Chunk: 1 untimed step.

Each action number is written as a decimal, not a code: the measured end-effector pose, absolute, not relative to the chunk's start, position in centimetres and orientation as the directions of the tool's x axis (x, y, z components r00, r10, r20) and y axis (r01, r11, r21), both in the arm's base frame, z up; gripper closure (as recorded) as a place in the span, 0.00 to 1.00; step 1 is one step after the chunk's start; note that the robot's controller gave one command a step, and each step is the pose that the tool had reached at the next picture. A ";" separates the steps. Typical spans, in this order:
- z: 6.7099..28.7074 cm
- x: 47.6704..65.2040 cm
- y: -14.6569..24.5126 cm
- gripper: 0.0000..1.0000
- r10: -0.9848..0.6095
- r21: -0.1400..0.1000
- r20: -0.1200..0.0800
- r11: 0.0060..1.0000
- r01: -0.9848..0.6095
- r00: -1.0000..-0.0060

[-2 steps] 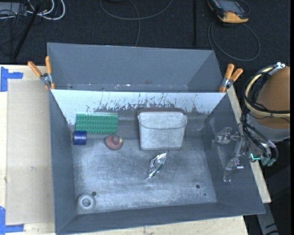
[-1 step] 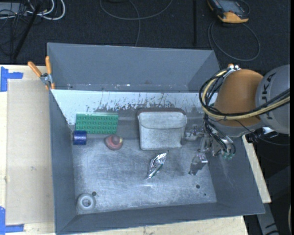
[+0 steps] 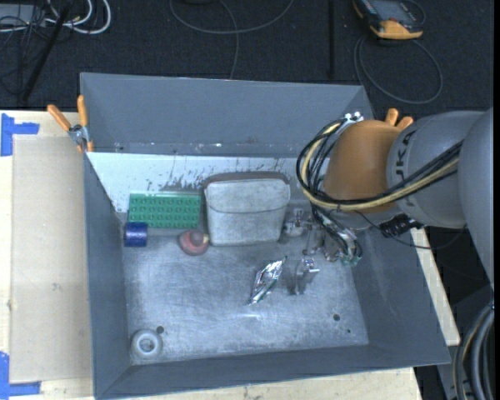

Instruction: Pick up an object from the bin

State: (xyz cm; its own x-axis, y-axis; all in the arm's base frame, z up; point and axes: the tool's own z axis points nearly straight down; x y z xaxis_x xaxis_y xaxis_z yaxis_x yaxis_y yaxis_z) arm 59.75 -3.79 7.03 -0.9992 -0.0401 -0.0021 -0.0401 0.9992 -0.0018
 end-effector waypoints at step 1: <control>7.4 59.7 -3.8 1.00 -0.041 0.000 0.000 0.999 -0.041 -0.999</control>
Offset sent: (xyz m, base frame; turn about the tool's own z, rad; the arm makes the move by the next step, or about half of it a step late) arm 0.0000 0.0000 0.0000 0.0000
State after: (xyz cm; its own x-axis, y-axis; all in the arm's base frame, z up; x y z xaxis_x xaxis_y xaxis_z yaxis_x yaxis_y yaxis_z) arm 59.72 -3.82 7.41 -0.9992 -0.0409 0.0001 -0.0409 0.9992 -0.0001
